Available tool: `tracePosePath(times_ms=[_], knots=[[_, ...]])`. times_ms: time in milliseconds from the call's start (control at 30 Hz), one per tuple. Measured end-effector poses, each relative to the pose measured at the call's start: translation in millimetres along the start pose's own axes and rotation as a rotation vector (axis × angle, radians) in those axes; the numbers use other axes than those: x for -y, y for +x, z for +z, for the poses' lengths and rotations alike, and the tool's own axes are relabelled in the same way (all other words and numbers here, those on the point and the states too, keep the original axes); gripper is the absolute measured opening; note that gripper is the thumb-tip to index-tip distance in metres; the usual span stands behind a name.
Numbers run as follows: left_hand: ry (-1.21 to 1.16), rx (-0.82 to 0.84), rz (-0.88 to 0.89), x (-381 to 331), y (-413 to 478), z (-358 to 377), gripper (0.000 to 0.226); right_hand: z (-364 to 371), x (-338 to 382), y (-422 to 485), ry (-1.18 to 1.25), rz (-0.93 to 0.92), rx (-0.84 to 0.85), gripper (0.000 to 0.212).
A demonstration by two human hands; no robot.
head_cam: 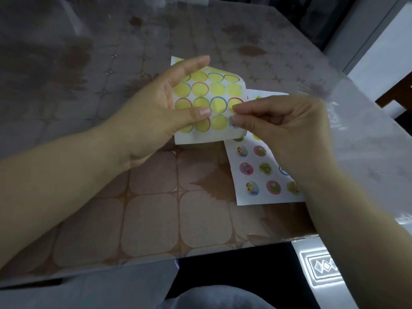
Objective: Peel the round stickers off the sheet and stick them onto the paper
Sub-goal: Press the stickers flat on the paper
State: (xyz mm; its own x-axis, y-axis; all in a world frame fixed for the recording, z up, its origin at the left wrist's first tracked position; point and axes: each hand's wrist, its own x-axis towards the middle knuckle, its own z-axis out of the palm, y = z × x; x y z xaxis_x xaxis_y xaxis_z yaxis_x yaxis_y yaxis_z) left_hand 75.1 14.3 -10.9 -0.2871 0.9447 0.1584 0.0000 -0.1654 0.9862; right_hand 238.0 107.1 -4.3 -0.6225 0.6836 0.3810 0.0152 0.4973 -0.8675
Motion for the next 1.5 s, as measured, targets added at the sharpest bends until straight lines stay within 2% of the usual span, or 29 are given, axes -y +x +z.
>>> tracePosePath(times_ms=[333, 500, 633, 767, 933, 1033, 1133, 1233, 1300, 1400, 1500], knots=[[-0.035, -0.001, -0.047, -1.2, -0.4, 0.5, 0.07, -0.9, -4.0, 0.7, -0.06, -0.098, 0.059, 0.023], [0.003, -0.013, -0.034, 1.0, -0.1, -3.0, 0.069, -1.8, -5.1, 0.0, -0.081, -0.07, 0.101, 0.019], [0.107, -0.019, -0.032, 1.7, -0.6, -3.6, 0.072, -3.6, -7.7, 1.4, -0.128, 0.04, 0.131, 0.016], [0.151, -0.015, -0.049, 1.1, -1.2, -4.5, 0.073, -2.2, -5.7, 1.0, -0.128, 0.078, 0.109, 0.016], [0.178, -0.039, -0.089, -0.9, -1.3, -5.0, 0.077, -21.9, 9.0, -0.4, -0.085, 0.108, 0.058, 0.006], [0.226, -0.028, -0.094, 1.5, -0.5, -7.4, 0.077, -44.4, 11.3, -6.1, -0.086, 0.087, 0.086, 0.017], [0.244, -0.016, -0.109, 4.0, 0.5, -9.6, 0.081, -54.7, 6.9, -13.2, -0.042, 0.133, 0.027, 0.025], [0.274, -0.017, -0.112, 2.9, 1.3, -11.0, 0.084, -56.3, 2.2, -20.9, -0.048, 0.191, 0.032, 0.023], [0.343, -0.02, -0.121, 2.8, 1.2, -14.4, 0.088, -63.1, 2.6, -26.4, -0.084, 0.232, 0.048, 0.027], [0.526, -0.039, -0.153, 1.2, 1.2, -20.4, 0.087, -84.8, 0.8, -34.2, -0.168, 0.33, 0.072, 0.004], [0.732, -0.006, -0.185, -4.6, 2.8, -23.0, 0.087, -100.8, 3.2, -43.7, -0.161, 0.449, 0.144, 0.005]])
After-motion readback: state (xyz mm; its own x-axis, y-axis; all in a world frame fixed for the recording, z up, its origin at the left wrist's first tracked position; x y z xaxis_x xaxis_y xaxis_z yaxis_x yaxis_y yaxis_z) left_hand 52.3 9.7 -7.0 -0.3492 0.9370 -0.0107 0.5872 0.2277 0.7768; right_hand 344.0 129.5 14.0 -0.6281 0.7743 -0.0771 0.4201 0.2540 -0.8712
